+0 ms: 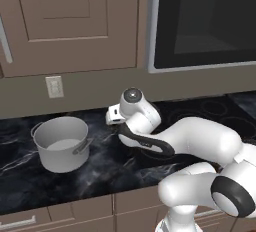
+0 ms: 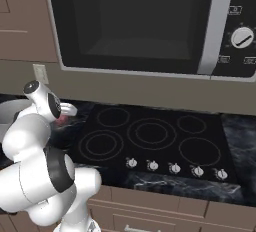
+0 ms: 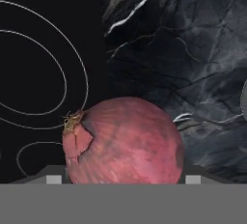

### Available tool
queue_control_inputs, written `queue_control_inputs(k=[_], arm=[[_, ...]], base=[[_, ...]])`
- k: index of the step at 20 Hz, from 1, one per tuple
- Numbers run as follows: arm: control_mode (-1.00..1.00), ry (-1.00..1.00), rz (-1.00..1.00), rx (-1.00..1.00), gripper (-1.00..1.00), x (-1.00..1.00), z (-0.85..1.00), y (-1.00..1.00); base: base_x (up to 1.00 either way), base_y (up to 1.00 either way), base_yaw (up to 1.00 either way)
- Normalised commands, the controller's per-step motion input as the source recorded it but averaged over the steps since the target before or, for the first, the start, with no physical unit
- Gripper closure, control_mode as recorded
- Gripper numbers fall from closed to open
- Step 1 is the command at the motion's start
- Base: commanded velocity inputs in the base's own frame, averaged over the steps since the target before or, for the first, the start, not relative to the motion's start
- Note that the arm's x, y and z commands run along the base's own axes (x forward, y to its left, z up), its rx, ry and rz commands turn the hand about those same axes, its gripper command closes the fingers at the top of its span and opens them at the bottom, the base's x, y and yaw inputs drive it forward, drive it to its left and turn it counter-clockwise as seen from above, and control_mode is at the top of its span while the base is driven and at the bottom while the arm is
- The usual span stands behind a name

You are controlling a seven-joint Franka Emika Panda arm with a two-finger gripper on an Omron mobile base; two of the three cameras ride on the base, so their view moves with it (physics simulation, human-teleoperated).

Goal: Turn on the sink faucet. Then move the onion from the counter to the sink. Turn off the sink. Move the vegetable from the sink to the pot next to the stove. Finally move the pot to the rear right burner.

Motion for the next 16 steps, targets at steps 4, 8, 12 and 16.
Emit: queue_control_inputs(k=[4,8,12,16], arm=[[1.0,0.0,0.0,0.0,1.0,0.0,0.0,0.0],[1.0,0.0,0.0,0.0,1.0,0.0,0.0,0.0],[1.0,0.0,0.0,0.0,1.0,0.0,0.0,0.0],[-1.0,0.0,0.02,0.0,1.0,0.0,0.0,0.0]], base=[[0.29,0.03,0.13],[0.2,0.02,0.08],[0.16,0.01,0.05],[0.04,0.0,0.04]])
